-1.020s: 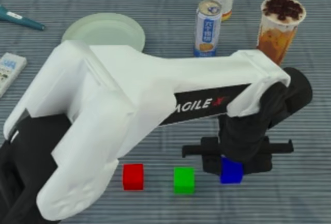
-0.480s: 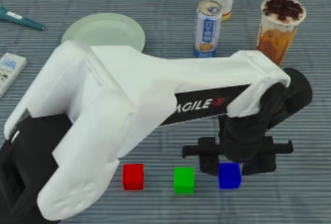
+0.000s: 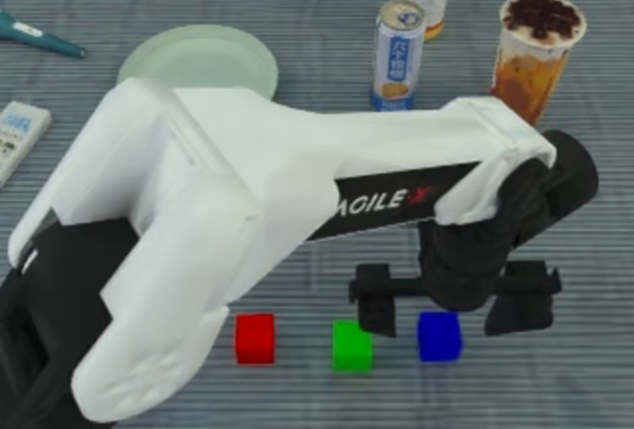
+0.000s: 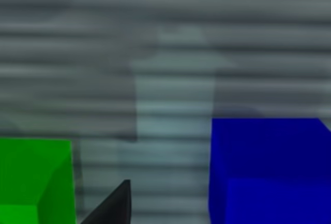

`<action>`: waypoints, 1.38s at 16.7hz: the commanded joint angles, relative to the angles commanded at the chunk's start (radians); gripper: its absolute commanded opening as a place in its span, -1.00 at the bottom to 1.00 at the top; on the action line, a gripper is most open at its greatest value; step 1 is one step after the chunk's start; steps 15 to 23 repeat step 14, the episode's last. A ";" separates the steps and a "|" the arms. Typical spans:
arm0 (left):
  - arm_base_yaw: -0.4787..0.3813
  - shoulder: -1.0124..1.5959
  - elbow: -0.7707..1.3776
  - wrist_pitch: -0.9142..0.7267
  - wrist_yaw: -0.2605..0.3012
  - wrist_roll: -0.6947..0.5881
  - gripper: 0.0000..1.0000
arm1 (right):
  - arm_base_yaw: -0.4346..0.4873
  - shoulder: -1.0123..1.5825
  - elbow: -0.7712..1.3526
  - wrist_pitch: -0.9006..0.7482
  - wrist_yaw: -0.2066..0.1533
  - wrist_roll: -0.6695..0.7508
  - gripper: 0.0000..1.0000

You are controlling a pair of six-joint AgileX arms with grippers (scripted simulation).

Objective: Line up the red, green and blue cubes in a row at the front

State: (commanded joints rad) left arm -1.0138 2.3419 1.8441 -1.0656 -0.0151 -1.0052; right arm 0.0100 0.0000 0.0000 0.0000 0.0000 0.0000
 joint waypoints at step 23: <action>0.016 -0.046 0.201 -0.247 -0.001 -0.005 1.00 | 0.000 0.000 0.000 0.000 0.000 0.000 1.00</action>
